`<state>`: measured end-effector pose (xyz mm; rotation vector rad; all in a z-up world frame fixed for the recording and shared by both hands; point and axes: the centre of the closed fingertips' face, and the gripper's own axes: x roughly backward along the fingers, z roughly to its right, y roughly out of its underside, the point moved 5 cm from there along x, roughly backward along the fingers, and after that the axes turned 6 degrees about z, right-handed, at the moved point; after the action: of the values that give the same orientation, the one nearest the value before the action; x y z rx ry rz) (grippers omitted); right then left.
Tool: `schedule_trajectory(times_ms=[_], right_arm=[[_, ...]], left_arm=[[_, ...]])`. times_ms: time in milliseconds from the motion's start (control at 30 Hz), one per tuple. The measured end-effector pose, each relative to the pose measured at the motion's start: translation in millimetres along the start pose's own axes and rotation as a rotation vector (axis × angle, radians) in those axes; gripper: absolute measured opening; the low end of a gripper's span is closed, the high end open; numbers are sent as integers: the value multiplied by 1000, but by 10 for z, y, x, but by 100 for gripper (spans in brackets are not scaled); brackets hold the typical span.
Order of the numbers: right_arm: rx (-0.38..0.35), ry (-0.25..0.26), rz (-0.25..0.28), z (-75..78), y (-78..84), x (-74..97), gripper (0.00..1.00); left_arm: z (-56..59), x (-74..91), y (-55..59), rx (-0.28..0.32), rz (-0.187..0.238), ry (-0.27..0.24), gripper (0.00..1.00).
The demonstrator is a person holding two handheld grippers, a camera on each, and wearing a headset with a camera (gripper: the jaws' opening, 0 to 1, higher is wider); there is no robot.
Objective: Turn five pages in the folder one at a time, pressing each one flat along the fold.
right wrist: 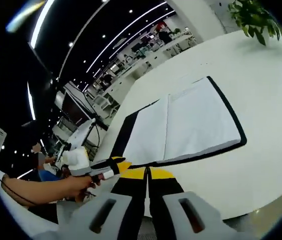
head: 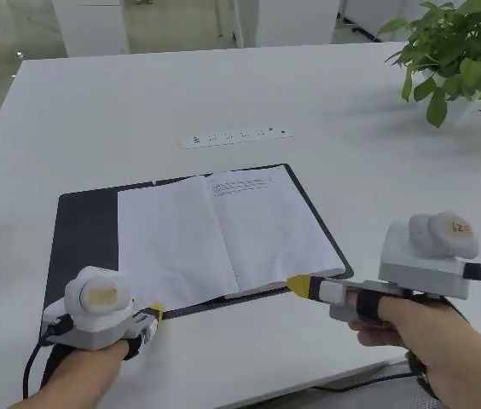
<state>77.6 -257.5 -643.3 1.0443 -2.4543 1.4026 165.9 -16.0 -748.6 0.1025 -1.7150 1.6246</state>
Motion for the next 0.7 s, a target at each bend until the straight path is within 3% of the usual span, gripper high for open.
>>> schedule_trajectory(times_ms=[100, 233, 333, 500, 700], right_arm=[[98, 23, 28, -11, -102, 134, 0], [271, 95, 65, 49, -265, 332, 0], [349, 132, 106, 103, -382, 436, 5], [345, 167, 147, 189, -477, 528, 25], [341, 199, 166, 383, -521, 567, 47]], left_arm=[[42, 176, -144, 40, 47, 33, 25], [68, 424, -291, 83, 78, 52, 38], [76, 698, -469, 104, 156, 47, 39], [27, 1045, -641, 114, 236, 13, 47], [12, 1440, -668, 108, 265, -61, 64]])
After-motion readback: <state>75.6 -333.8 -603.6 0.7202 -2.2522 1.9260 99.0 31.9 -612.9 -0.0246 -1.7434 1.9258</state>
